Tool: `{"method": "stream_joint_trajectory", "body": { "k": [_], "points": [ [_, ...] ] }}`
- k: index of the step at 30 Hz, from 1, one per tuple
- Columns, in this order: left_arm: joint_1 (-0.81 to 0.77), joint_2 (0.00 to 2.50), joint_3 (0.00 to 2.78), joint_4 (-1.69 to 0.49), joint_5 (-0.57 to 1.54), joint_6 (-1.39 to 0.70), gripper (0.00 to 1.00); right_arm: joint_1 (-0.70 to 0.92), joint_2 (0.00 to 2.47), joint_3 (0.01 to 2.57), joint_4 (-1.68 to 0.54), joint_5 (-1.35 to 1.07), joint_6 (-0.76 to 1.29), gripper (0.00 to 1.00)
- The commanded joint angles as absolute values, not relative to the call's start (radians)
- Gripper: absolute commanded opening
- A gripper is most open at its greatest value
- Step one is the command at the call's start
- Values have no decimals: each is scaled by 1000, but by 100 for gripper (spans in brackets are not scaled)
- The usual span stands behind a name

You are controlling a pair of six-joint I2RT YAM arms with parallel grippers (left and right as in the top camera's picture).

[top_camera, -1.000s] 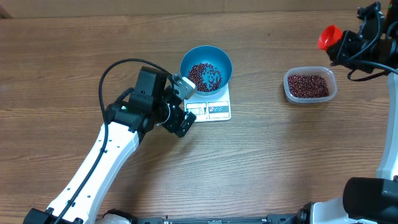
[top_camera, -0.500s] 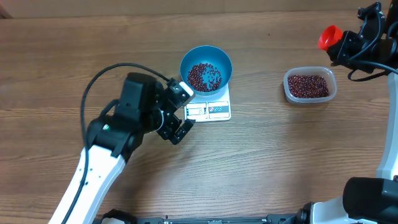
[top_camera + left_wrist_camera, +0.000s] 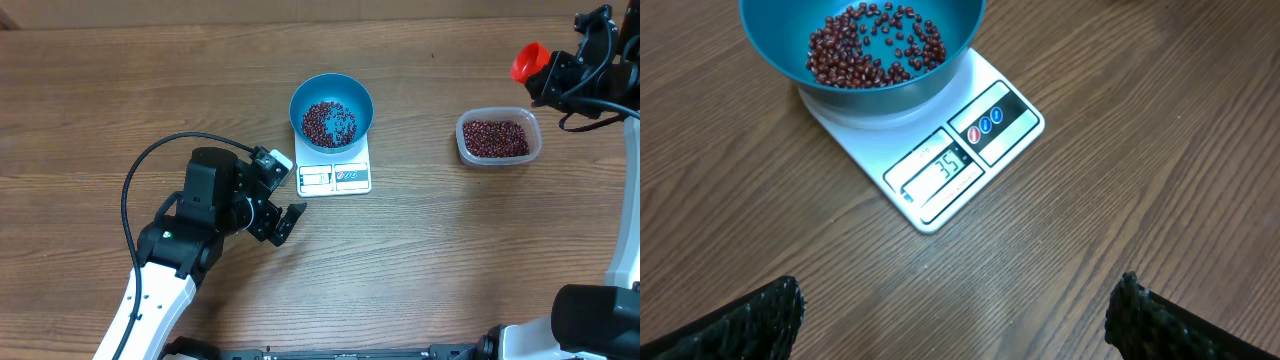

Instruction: Scoop item into bowl and weigh 150g on scale

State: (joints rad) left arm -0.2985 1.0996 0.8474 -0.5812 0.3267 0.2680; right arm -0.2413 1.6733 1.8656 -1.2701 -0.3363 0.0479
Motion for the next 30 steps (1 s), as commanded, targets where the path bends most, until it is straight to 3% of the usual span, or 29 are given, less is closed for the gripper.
{"method": "stream_joint_trajectory", "body": {
  "k": [1,30],
  "points": [
    [-293,1086,840,-573,345,266,99,-243,1657,1886,-1266,-342,35,4],
    [-293,1094,840,-523,333,221,100,-243,1658,1884,-1283,-255,24,4]
  ]
}}
